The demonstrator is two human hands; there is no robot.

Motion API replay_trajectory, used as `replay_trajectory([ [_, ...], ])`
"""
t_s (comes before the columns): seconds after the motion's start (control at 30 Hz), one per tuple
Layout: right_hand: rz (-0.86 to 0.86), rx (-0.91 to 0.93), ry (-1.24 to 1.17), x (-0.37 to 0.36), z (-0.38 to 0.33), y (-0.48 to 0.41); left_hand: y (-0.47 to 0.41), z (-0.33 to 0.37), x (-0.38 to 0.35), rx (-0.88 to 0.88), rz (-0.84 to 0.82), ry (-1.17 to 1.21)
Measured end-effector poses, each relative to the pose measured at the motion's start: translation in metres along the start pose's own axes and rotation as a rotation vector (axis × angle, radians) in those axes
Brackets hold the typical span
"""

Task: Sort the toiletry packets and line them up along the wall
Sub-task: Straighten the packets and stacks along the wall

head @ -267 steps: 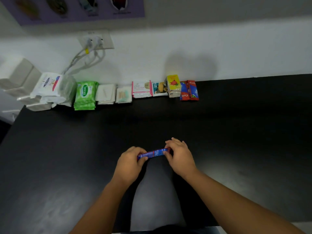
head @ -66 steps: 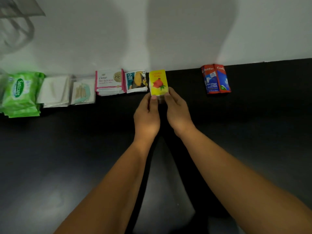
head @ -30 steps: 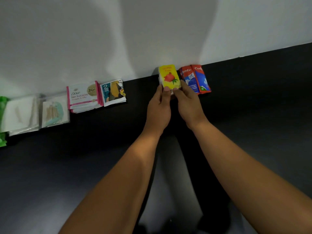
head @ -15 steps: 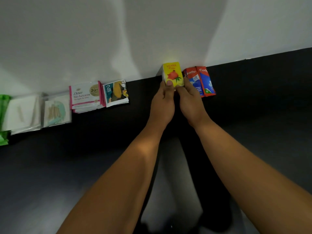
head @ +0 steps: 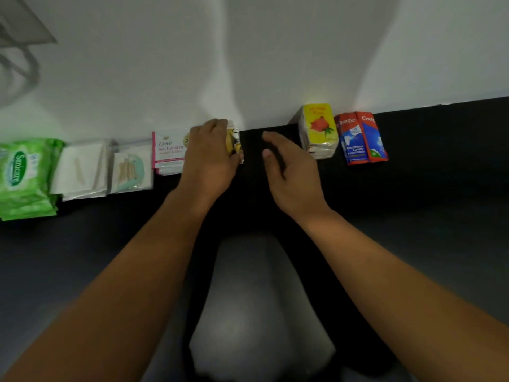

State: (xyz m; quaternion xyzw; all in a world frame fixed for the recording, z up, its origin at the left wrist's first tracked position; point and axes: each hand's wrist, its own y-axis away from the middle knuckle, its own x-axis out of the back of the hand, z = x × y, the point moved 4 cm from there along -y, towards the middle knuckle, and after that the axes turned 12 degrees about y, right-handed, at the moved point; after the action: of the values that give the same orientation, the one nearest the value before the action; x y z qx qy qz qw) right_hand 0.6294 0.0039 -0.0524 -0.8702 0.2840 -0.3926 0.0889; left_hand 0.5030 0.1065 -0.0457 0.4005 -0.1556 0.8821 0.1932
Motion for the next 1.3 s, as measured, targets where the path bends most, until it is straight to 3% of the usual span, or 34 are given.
replay_trajectory([
  [0.23,-0.398,0.111,0.229,-0.075,0.009,-0.026,-0.034,-0.035,0.006,-0.148,-0.279,-0.320],
  [0.43,-0.541,0.173,0.428,-0.096,0.018,-0.045,-0.034,-0.050,-0.006,-0.204,-0.240,-0.449],
  [0.6,-0.542,0.179,0.466,-0.096,0.020,-0.047,-0.033,-0.050,-0.002,-0.147,-0.332,-0.487],
  [0.93,-0.496,0.123,0.453,-0.064,0.019,0.004,0.002,-0.037,0.001,-0.230,-0.416,-0.498],
  [1.3,-0.450,0.142,0.528,-0.015,0.027,0.084,0.102,-0.033,-0.031,-0.167,-0.300,-0.094],
])
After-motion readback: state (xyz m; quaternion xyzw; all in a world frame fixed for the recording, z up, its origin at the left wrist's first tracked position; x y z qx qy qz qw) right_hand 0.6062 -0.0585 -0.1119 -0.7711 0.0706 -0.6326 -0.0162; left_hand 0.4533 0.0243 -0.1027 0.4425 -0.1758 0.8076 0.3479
